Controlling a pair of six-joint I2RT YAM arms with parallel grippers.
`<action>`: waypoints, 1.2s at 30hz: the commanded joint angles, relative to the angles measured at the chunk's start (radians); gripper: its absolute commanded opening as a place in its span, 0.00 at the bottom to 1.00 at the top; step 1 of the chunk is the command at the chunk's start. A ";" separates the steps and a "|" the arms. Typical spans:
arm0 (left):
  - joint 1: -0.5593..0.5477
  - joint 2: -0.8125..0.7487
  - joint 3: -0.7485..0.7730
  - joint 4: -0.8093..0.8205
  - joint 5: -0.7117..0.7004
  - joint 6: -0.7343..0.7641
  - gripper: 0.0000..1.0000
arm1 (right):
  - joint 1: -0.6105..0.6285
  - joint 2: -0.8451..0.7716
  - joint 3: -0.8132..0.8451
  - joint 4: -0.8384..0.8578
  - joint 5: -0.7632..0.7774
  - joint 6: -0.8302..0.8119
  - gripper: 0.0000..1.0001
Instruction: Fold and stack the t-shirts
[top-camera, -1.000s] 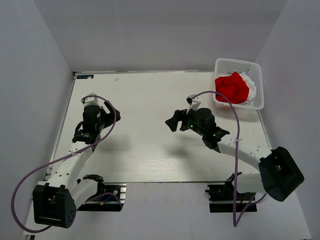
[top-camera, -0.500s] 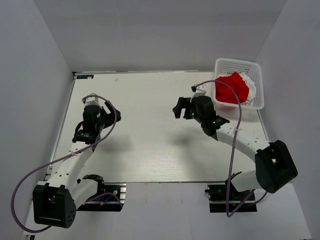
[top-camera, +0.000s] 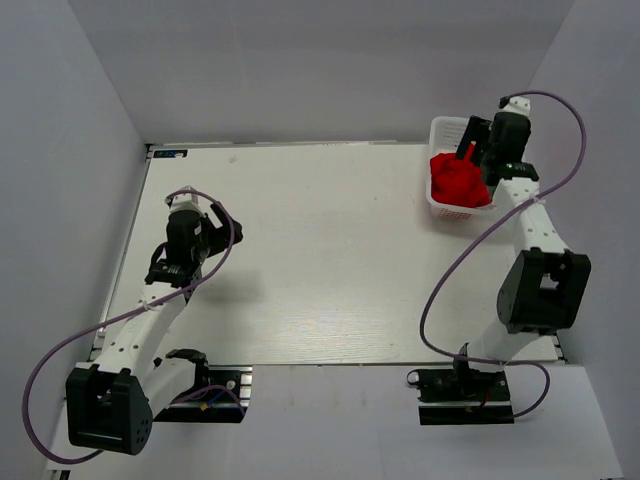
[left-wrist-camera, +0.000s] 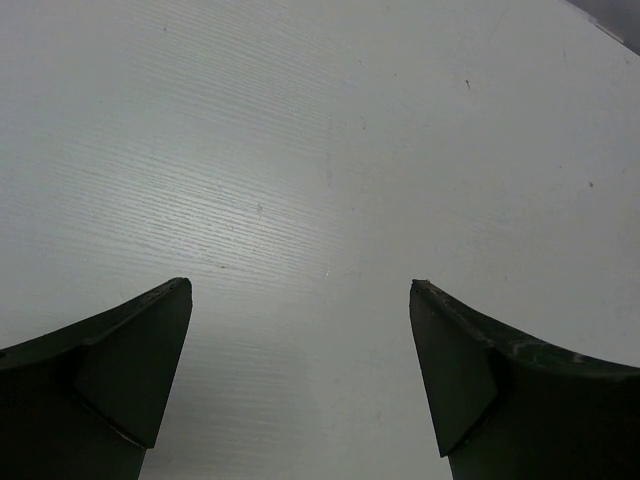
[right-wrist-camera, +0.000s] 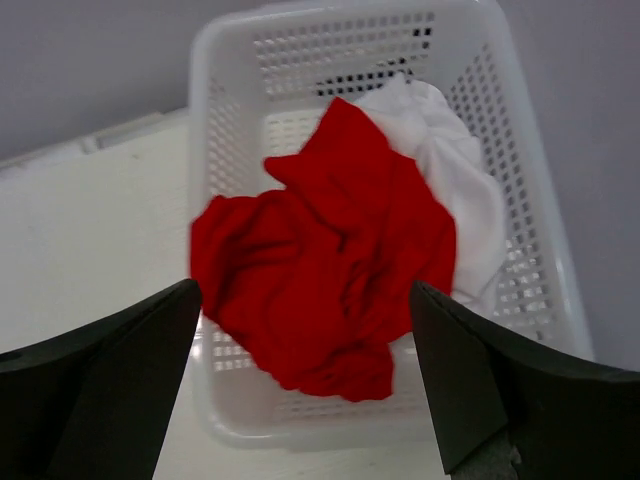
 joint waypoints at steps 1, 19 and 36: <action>0.002 -0.004 0.014 0.008 -0.002 0.009 1.00 | -0.077 0.146 0.181 -0.079 -0.090 -0.179 0.90; 0.002 0.045 0.042 -0.020 -0.082 0.019 1.00 | -0.200 0.824 0.665 -0.352 -0.207 -0.315 0.90; 0.002 0.006 0.034 -0.021 -0.083 0.019 1.00 | -0.213 0.363 0.657 -0.228 -0.339 -0.134 0.00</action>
